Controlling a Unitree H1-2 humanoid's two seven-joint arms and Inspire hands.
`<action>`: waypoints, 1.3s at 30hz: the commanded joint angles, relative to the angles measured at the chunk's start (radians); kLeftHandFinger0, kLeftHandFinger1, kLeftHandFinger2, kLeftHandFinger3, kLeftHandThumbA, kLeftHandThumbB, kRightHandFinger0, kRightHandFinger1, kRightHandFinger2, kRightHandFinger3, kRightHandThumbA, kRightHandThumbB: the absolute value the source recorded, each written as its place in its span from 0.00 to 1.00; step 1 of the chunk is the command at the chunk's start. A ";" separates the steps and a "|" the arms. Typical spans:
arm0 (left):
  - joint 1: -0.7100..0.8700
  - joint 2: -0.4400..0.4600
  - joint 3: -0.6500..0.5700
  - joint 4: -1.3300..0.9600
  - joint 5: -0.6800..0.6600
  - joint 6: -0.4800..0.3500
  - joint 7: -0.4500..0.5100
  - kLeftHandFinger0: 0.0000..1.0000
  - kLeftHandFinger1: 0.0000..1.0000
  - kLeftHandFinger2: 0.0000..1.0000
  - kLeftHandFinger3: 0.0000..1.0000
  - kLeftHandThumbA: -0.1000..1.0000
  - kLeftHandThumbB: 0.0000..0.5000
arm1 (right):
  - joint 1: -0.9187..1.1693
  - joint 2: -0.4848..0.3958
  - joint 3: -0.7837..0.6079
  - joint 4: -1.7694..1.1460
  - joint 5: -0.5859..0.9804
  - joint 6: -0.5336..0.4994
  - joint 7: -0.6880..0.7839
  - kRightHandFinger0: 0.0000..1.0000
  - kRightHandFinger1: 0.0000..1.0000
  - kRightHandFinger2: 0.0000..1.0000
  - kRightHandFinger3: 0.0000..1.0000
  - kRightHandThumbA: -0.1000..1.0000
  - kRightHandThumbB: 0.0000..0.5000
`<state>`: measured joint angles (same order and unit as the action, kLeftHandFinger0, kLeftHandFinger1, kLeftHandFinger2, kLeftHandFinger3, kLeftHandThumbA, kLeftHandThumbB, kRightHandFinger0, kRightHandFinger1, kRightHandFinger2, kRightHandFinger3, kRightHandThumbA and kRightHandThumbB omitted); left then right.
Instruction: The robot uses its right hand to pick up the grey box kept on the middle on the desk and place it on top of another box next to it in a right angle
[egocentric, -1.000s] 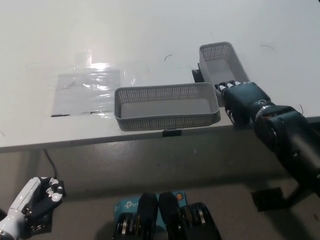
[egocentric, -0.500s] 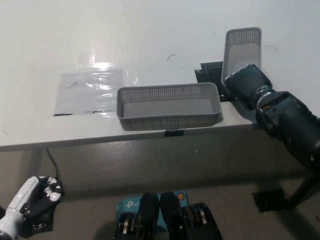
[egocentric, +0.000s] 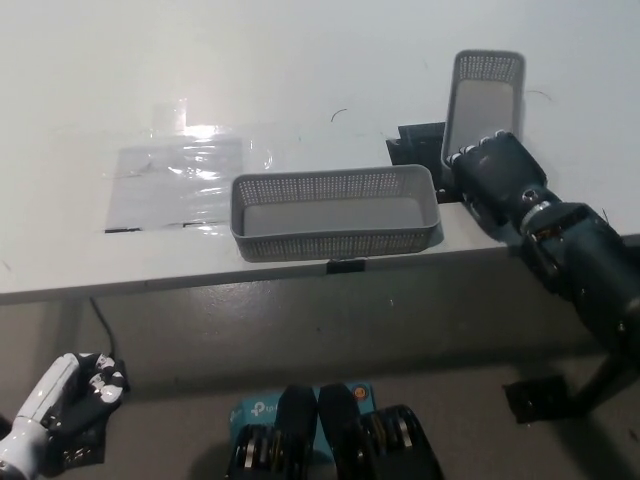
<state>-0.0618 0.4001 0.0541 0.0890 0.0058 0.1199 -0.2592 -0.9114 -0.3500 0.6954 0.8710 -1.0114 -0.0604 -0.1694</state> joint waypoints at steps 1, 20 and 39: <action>-0.003 0.024 0.017 -0.034 -0.012 0.003 0.000 0.00 0.00 0.00 0.05 0.00 1.00 | -0.009 0.001 -0.119 -0.025 0.133 -0.199 -0.249 0.00 0.00 0.31 0.06 0.00 0.33; 0.001 0.036 0.021 -0.019 -0.012 -0.011 -0.007 0.00 0.00 0.01 0.05 0.00 1.00 | -0.051 -0.132 -0.348 -0.485 0.353 -0.119 0.300 0.00 0.06 0.38 0.04 0.00 0.42; -0.034 0.048 0.005 -0.012 -0.008 0.023 -0.024 0.00 0.00 0.01 0.05 0.00 1.00 | 0.079 -0.024 -0.294 -0.842 0.596 0.023 0.685 0.00 0.07 0.41 0.29 0.00 0.44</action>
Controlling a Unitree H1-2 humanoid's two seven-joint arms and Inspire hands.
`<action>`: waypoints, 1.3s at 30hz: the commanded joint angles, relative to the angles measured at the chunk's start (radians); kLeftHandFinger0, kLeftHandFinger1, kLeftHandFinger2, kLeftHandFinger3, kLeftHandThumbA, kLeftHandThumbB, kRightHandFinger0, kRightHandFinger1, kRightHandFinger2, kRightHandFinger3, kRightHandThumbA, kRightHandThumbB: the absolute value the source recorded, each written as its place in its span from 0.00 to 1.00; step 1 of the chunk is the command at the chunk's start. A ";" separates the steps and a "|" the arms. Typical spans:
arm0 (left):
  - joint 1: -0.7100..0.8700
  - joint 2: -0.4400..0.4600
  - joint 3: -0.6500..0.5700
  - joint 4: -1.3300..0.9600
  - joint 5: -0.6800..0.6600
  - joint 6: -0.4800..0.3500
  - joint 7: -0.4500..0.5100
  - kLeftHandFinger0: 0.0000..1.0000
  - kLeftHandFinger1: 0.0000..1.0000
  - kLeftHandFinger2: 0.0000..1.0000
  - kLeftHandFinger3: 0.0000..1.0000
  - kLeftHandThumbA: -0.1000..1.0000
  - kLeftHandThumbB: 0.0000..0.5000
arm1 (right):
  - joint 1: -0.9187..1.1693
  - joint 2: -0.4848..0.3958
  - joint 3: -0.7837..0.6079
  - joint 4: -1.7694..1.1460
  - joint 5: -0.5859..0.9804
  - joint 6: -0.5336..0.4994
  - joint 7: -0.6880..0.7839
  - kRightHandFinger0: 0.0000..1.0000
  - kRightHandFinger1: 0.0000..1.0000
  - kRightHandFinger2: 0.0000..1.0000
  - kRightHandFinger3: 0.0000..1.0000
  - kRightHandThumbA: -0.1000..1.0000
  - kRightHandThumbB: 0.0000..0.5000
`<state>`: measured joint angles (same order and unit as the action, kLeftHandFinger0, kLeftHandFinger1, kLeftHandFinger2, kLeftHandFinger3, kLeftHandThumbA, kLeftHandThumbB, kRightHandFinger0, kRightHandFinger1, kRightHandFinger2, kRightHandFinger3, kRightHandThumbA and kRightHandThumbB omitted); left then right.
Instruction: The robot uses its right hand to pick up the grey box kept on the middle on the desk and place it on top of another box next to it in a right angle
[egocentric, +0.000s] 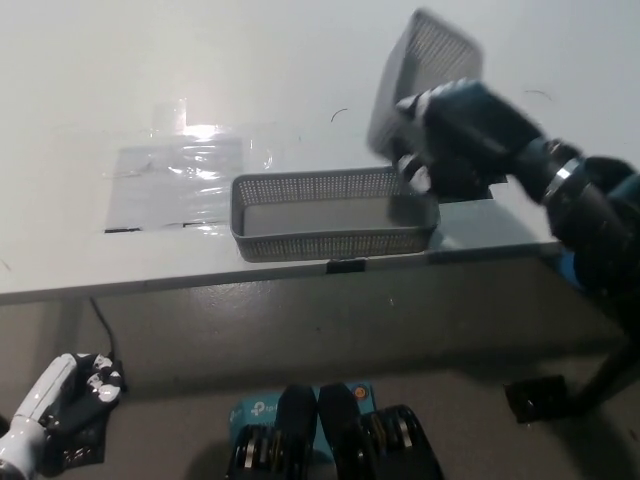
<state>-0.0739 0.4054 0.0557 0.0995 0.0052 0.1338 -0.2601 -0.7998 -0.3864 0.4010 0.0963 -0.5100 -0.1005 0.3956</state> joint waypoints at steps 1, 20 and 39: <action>-0.023 0.041 0.005 -0.023 -0.010 0.014 -0.022 0.00 0.00 0.00 0.04 0.00 1.00 | -0.032 0.018 0.004 -0.080 0.101 0.085 0.143 0.00 0.08 0.42 0.31 0.00 0.43; -0.014 0.044 0.003 -0.034 -0.013 0.010 -0.029 0.00 0.00 0.00 0.02 0.00 1.00 | -0.066 0.017 0.099 0.053 -0.125 -0.164 0.019 0.00 0.00 0.28 0.28 0.00 0.42; -0.001 0.038 0.003 -0.031 -0.017 -0.002 -0.036 0.00 0.00 0.00 0.01 0.00 1.00 | -0.148 -0.016 0.194 0.100 -0.583 -0.347 -0.400 0.00 0.00 0.31 0.06 0.00 0.41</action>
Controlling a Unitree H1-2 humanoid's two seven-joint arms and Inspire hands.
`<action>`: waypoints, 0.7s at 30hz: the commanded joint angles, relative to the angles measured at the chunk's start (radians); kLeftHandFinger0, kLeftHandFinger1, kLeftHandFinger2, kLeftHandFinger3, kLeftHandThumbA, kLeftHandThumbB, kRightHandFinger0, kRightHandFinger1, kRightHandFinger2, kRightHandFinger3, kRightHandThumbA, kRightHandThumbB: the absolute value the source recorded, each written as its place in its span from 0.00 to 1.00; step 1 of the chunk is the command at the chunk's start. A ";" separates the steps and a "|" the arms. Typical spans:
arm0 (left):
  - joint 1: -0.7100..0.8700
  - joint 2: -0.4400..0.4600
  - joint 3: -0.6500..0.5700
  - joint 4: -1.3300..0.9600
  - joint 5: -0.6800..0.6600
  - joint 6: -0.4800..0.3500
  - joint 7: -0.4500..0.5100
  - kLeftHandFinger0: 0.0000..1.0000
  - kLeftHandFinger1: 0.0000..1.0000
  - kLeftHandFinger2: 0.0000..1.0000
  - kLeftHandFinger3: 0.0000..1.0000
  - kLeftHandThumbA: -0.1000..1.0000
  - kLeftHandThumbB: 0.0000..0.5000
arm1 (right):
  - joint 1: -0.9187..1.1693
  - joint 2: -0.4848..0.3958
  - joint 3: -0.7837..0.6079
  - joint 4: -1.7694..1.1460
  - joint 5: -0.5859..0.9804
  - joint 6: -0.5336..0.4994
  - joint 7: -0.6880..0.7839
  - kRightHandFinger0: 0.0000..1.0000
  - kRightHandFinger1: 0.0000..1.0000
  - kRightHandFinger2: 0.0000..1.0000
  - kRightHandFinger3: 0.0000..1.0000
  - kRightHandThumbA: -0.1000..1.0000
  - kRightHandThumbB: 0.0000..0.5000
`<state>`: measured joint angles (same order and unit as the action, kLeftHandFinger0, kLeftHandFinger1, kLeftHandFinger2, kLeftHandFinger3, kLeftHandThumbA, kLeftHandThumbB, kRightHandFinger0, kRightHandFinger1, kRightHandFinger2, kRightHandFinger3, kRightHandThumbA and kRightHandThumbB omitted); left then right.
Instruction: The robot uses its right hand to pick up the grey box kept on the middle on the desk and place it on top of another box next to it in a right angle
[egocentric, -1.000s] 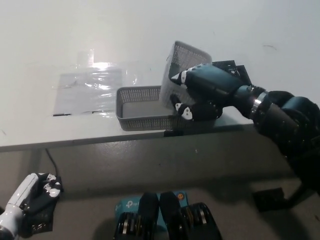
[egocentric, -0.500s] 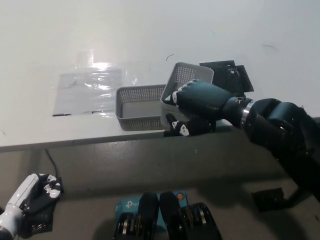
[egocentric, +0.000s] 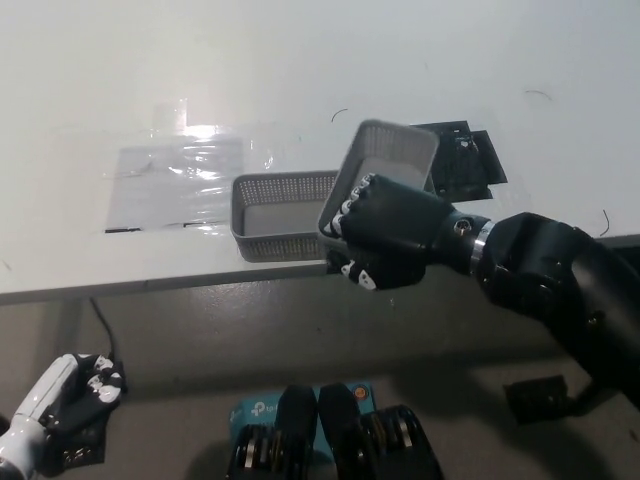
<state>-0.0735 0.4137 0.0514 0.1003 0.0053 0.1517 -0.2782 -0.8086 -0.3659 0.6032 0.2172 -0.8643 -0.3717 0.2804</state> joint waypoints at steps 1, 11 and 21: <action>-0.002 0.030 0.006 -0.030 -0.015 -0.018 -0.017 0.00 0.00 0.00 0.03 0.00 1.00 | -0.138 -0.034 -0.006 -0.019 -0.247 -0.075 -0.314 0.00 0.00 0.31 0.07 0.00 0.37; 0.000 0.028 0.008 -0.037 -0.017 -0.009 -0.016 0.00 0.00 0.00 0.02 0.00 1.00 | -0.131 -0.024 -0.015 -0.041 -0.271 -0.069 -0.321 0.00 0.00 0.32 0.00 0.00 0.22; -0.015 0.033 0.002 -0.040 -0.005 0.004 -0.021 0.00 0.00 0.00 0.03 0.00 1.00 | -0.161 -0.024 -0.003 0.056 -0.161 -0.098 -0.318 0.00 0.00 0.30 0.00 0.00 0.57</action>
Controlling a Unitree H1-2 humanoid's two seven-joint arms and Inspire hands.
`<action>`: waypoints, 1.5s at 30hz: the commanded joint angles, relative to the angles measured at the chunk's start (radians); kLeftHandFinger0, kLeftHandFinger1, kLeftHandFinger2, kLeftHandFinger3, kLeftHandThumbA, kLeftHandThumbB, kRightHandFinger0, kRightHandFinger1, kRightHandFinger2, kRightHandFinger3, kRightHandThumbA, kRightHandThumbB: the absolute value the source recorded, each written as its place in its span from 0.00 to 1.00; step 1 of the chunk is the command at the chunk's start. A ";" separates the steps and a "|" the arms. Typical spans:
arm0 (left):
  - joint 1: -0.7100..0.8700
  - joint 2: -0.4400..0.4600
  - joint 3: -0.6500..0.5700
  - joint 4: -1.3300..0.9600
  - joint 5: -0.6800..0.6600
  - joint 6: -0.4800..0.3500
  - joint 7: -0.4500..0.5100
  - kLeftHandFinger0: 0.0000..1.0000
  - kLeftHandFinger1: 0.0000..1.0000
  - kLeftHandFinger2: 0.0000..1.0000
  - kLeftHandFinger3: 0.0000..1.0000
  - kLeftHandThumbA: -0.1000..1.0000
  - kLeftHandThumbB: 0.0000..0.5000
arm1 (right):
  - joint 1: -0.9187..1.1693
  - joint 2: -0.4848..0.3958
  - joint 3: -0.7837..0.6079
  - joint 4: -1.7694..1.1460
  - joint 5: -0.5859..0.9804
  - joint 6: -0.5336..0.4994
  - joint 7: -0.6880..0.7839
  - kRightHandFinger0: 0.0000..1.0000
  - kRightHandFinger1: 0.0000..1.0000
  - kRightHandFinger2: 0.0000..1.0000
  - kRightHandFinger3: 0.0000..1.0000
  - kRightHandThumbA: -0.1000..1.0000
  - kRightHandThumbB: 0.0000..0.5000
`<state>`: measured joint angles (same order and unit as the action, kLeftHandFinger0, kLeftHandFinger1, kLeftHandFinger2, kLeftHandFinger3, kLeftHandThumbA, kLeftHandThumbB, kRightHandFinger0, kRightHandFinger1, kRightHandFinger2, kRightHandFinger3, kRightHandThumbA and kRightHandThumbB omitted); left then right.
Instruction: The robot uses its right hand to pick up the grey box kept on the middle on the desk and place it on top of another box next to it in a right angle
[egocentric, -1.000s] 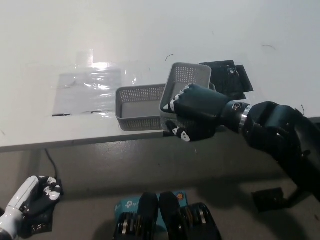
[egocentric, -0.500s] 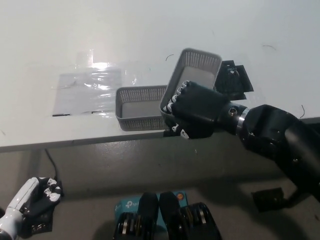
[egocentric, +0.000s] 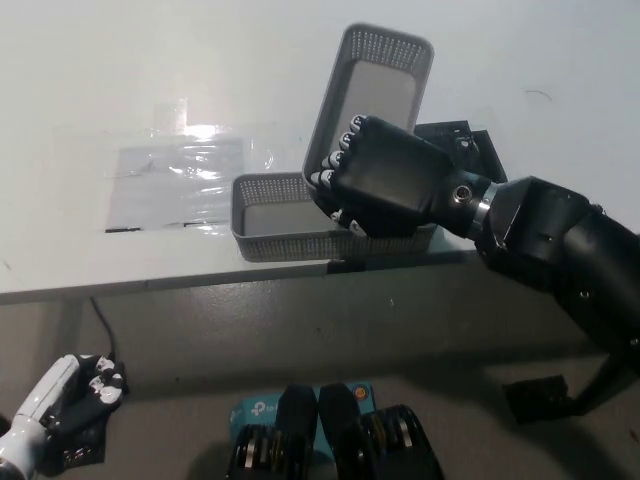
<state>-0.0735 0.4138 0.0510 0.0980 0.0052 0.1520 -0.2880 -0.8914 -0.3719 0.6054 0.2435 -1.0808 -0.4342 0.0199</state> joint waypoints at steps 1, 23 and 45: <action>-0.014 0.032 0.003 -0.041 -0.003 0.007 -0.010 0.00 0.00 0.00 0.03 0.00 1.00 | -0.076 -0.012 -0.011 0.043 0.057 -0.036 -0.057 0.00 0.00 0.30 0.00 0.00 0.68; -0.040 0.038 -0.001 -0.031 0.001 0.006 -0.018 0.00 0.00 0.00 0.04 0.00 1.00 | 0.019 0.132 -0.183 0.057 0.318 0.063 0.142 0.00 0.00 0.21 0.03 0.00 0.35; -0.047 0.042 -0.002 -0.036 0.001 -0.003 -0.021 0.00 0.00 0.00 0.02 0.00 1.00 | -0.009 0.015 0.063 0.208 0.121 -0.036 -0.145 0.00 0.00 0.28 0.14 0.00 0.50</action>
<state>-0.0996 0.4146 0.0499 0.0967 0.0061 0.1517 -0.2937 -0.8283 -0.3129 0.6213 0.4297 -0.9172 -0.4400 0.0291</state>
